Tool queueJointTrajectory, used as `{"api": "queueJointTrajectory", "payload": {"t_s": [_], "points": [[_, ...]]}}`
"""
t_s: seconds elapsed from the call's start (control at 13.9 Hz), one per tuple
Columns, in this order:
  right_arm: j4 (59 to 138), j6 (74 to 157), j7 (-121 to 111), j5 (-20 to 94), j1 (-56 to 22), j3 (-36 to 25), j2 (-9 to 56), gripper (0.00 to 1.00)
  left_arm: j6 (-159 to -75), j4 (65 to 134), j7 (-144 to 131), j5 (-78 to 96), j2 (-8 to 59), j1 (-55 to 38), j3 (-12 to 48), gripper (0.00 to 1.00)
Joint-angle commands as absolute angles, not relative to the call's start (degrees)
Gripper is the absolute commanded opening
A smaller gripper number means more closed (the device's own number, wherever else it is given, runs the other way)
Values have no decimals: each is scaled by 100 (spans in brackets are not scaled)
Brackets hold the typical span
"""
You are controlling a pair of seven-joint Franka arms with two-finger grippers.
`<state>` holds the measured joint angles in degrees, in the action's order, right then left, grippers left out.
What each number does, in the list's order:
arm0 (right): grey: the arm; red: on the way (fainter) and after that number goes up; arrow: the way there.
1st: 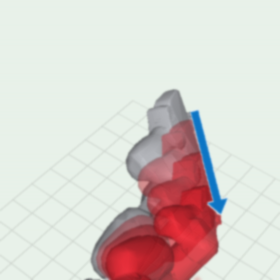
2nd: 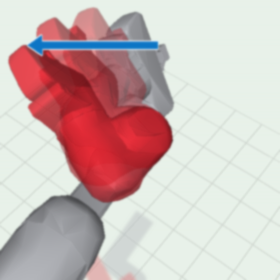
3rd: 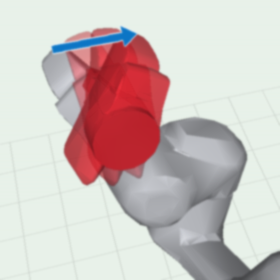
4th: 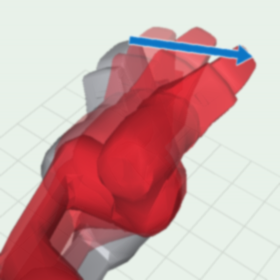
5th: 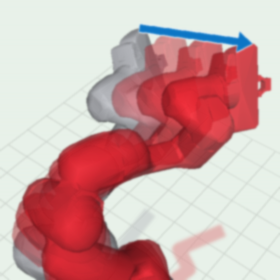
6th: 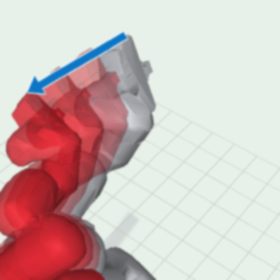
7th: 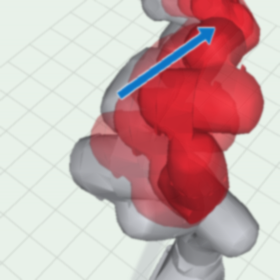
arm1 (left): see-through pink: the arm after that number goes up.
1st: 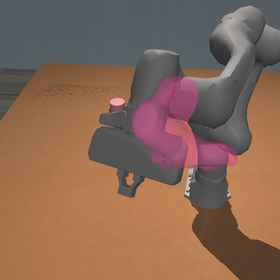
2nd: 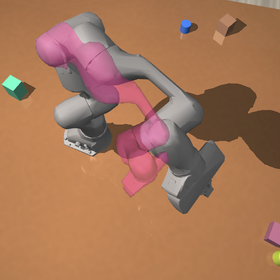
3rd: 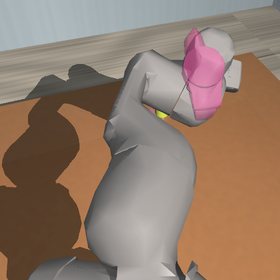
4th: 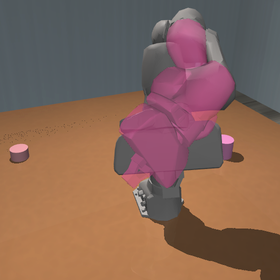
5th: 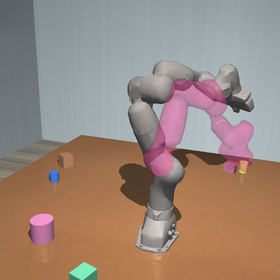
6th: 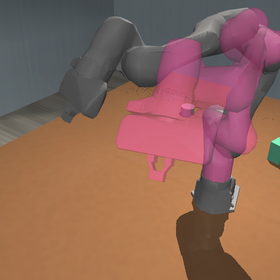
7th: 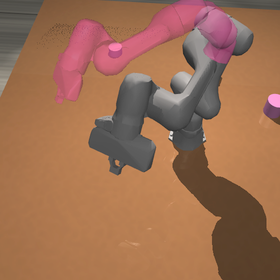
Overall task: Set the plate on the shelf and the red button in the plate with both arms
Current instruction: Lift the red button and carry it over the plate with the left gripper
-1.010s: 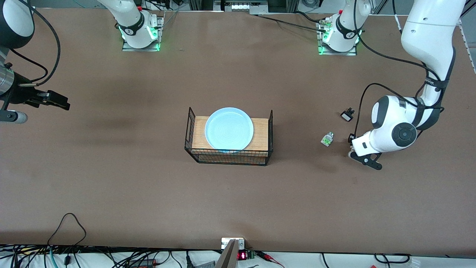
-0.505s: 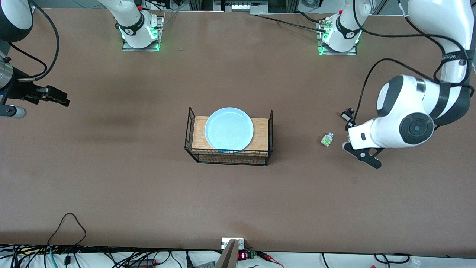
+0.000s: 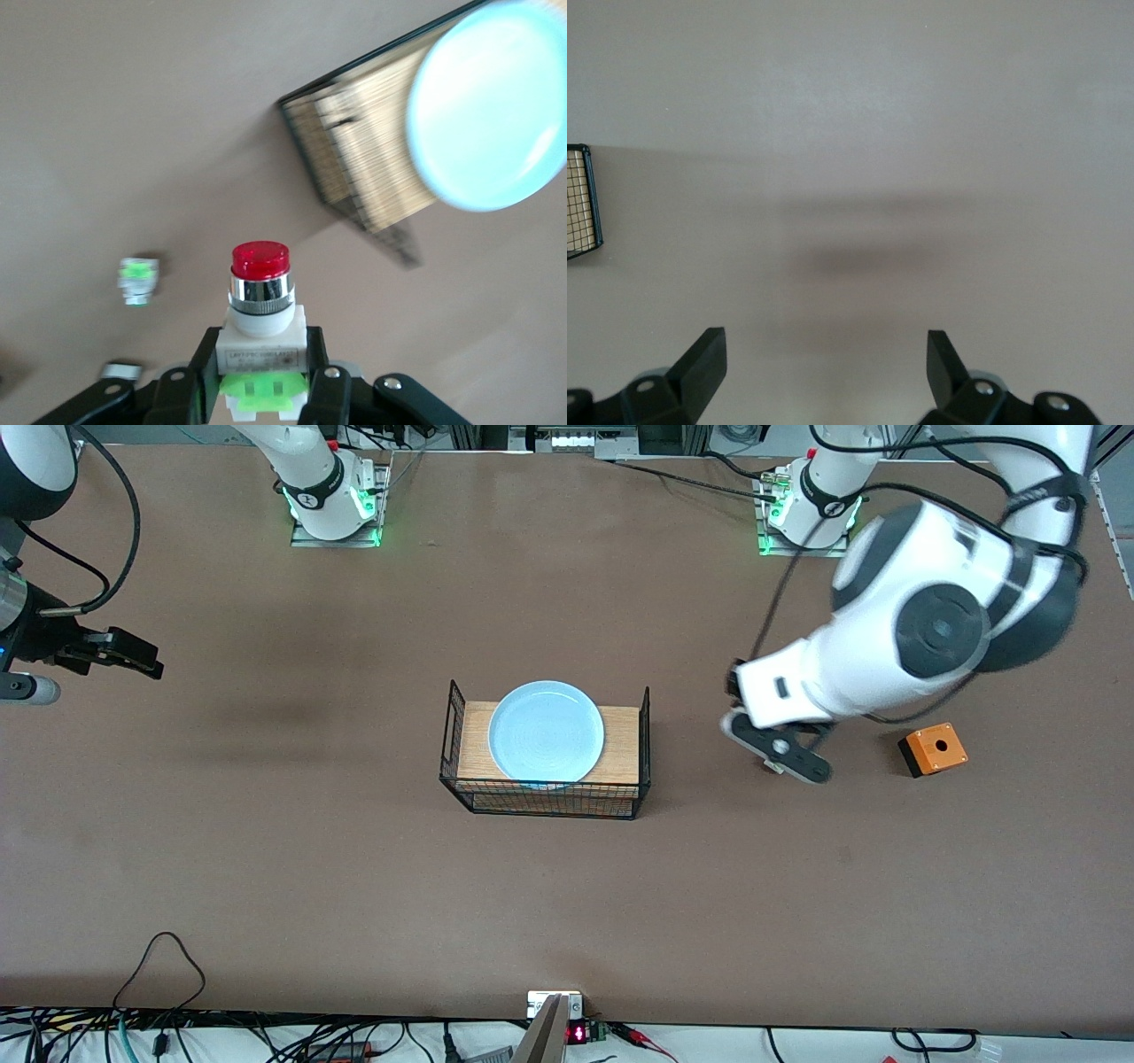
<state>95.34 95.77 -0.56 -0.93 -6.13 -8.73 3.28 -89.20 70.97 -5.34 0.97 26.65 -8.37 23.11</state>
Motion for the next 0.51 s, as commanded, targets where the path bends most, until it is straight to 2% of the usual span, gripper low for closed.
{"api": "queueJointTrajectory", "payload": {"t_s": [0.0,0.07,0.29,0.43], "points": [[9545,9589,-184,-105,-615,-861,229,100,-8806,6102,-1850,70,3347,-1790,2215,5],[9545,9589,-176,-114,-615,-861,229,100,-8981,5908,-2211,53,3531,-2019,2206,5],[9519,9589,-158,-44,-589,-870,246,100,-9938,5924,-2626,-78,3892,-2538,2032,6],[9519,9571,-158,-61,-598,-870,246,100,-9993,5898,-2777,-621,4138,-2977,1750,6]]}}
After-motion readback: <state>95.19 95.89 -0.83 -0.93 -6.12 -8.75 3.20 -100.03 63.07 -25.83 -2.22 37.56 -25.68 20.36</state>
